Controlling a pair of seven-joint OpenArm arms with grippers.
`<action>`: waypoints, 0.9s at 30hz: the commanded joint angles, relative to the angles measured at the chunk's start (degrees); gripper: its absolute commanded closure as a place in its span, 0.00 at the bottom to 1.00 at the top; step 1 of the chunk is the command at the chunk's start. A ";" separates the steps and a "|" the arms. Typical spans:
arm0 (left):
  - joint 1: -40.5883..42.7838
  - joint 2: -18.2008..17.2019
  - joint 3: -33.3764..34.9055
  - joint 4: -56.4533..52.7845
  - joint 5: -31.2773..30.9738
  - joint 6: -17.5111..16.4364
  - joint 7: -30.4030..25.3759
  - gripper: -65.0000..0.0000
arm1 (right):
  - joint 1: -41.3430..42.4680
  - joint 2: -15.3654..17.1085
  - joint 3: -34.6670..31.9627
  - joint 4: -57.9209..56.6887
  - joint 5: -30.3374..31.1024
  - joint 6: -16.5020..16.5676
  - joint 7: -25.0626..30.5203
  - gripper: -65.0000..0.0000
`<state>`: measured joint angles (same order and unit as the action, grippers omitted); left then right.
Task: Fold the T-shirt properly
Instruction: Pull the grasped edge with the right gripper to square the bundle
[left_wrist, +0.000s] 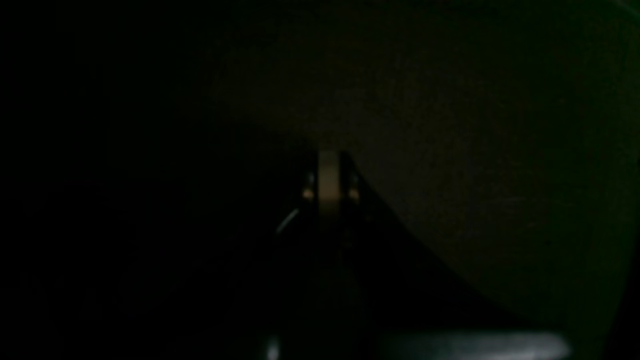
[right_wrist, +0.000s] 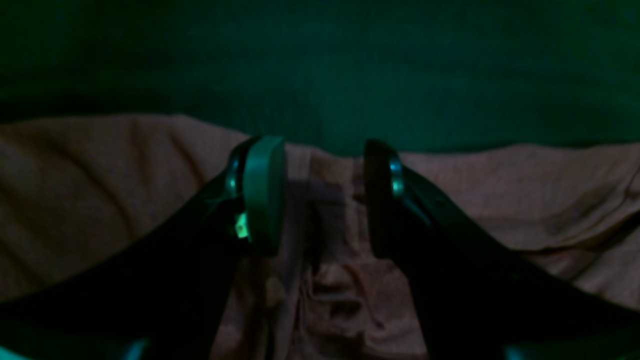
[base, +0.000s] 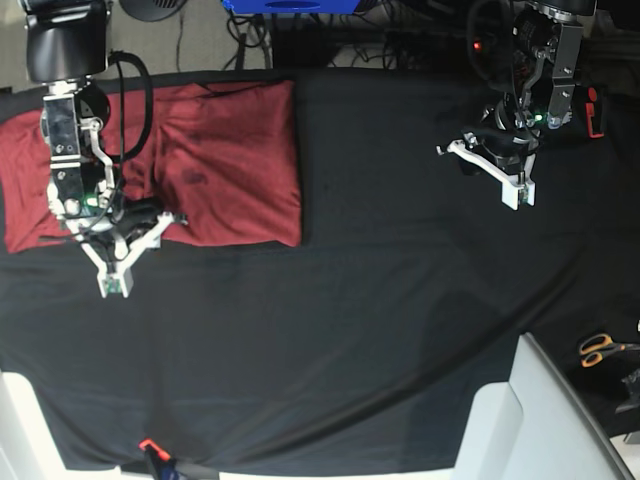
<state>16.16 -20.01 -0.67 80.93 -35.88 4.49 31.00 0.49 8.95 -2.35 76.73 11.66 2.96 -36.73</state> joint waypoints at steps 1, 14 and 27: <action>-0.03 -0.52 -0.17 0.44 0.32 0.21 0.34 1.00 | 1.66 0.41 0.28 0.24 -0.10 -0.02 0.91 0.61; -0.47 -0.52 -0.17 0.35 0.41 0.21 0.25 1.00 | 1.84 0.24 0.02 -1.43 -0.10 -0.02 1.08 0.63; -0.56 -0.52 -0.26 0.35 0.41 0.21 0.25 1.00 | 1.49 0.15 0.28 -1.43 0.08 -0.02 0.82 0.99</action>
<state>15.86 -20.01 -0.67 80.82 -35.79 4.49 31.03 1.15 8.64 -2.46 74.54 11.64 2.96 -36.67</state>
